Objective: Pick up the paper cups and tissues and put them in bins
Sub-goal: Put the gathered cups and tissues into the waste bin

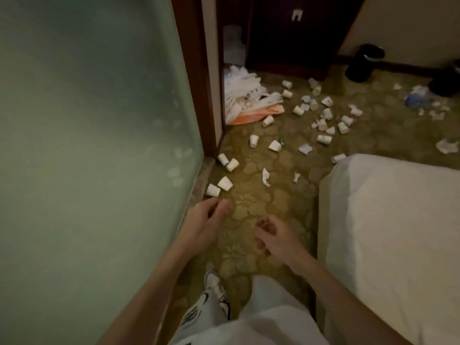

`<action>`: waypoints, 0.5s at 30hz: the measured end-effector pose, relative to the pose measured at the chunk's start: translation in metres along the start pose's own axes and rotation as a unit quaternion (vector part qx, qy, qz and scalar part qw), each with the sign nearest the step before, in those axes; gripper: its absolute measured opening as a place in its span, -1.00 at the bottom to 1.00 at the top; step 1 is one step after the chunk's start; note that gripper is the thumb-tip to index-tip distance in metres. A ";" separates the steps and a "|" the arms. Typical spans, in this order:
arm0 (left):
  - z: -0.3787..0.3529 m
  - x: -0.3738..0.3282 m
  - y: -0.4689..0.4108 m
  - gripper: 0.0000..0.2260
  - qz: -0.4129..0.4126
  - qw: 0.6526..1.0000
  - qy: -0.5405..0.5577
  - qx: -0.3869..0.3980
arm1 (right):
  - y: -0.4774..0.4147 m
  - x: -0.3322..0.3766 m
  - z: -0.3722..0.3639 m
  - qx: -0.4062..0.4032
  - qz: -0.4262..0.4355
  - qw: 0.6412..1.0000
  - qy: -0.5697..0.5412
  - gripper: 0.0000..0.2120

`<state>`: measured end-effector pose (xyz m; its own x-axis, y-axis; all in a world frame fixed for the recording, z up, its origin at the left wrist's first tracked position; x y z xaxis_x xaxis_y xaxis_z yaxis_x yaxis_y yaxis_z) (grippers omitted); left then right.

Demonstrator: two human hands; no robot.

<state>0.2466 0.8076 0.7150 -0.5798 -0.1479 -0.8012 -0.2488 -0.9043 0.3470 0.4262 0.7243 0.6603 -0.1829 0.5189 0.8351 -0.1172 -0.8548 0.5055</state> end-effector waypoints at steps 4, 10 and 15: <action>0.001 0.018 -0.063 -0.67 0.046 0.999 -0.005 0.019 | -0.046 -0.001 -0.007 -0.021 -0.079 0.991 -0.107 -0.88; -0.020 0.030 -0.157 -0.77 0.051 0.983 -0.168 0.051 | -0.131 -0.006 0.005 -0.045 -0.082 0.995 -0.026 -0.90; -0.047 0.040 -0.248 -0.77 0.077 0.954 -0.275 0.092 | -0.229 -0.003 0.019 0.022 -0.052 0.993 0.108 -0.85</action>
<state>0.3215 1.0070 0.5741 -0.9270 0.0039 -0.3750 -0.2299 -0.7960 0.5599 0.4721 0.9185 0.5456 -0.3771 0.5897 0.7142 -0.1051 -0.7934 0.5996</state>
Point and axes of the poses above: each hand's wrist, its own y-axis away from the middle knuckle, its own z-axis out of the back of the hand, x = y × z, the point moved 6 cm from there along -y, towards the middle knuckle, and after that the axes turned 8 degrees about z, right-handed, at the moved point
